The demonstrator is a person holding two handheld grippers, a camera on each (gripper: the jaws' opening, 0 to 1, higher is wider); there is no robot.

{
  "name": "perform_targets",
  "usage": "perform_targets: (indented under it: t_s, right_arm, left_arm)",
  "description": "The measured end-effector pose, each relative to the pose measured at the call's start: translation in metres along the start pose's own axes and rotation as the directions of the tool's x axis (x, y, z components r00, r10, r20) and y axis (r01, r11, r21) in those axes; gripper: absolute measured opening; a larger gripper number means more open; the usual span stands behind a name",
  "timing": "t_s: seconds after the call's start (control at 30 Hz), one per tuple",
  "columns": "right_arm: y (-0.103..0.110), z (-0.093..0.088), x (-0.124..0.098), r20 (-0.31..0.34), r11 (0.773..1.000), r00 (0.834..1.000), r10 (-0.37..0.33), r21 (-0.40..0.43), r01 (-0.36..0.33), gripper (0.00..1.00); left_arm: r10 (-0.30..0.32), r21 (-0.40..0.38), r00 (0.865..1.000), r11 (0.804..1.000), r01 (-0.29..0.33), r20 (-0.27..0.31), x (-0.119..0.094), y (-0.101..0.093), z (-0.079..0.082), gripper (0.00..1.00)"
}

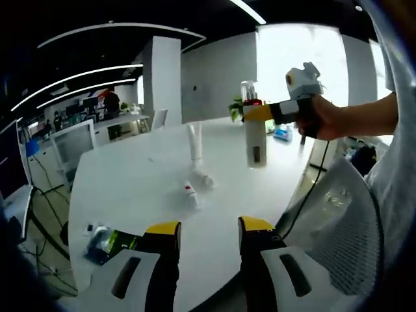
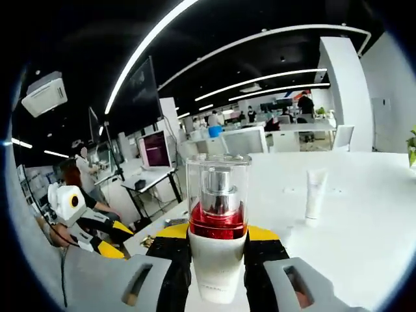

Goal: Arrange the skincare products in the storage area until every visible bottle or jar stands upright without overlapping.

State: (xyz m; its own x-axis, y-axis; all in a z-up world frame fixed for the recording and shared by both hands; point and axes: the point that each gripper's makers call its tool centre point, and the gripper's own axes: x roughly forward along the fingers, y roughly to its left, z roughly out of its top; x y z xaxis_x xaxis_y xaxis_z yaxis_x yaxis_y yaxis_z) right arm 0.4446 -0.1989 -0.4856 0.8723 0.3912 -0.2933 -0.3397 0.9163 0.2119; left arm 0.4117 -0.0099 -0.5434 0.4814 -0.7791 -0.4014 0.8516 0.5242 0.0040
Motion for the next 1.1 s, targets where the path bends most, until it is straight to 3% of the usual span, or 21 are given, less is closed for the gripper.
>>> perform_targets:
  t_s: [0.2,0.63,1.1]
  right_arm:
    - [-0.016,0.001,0.007,-0.030,1.000,1.000,-0.004,-0.018,0.004,0.25]
    - [-0.039,0.014,0.019,-0.025,0.999,0.999,-0.024,-0.035,0.023,0.24]
    - [-0.074,0.022,0.024,-0.022,0.995,0.996,-0.088,-0.037,0.087,0.24]
  left_arm:
    - [0.025,0.023,1.000,0.999,-0.025,-0.002,-0.001,0.003,0.000,0.32]
    - [0.052,0.033,0.998,0.998,-0.050,-0.043,0.002,0.008,-0.009,0.31]
    - [0.074,0.040,0.995,0.997,-0.071,-0.073,0.003,0.012,-0.014,0.30]
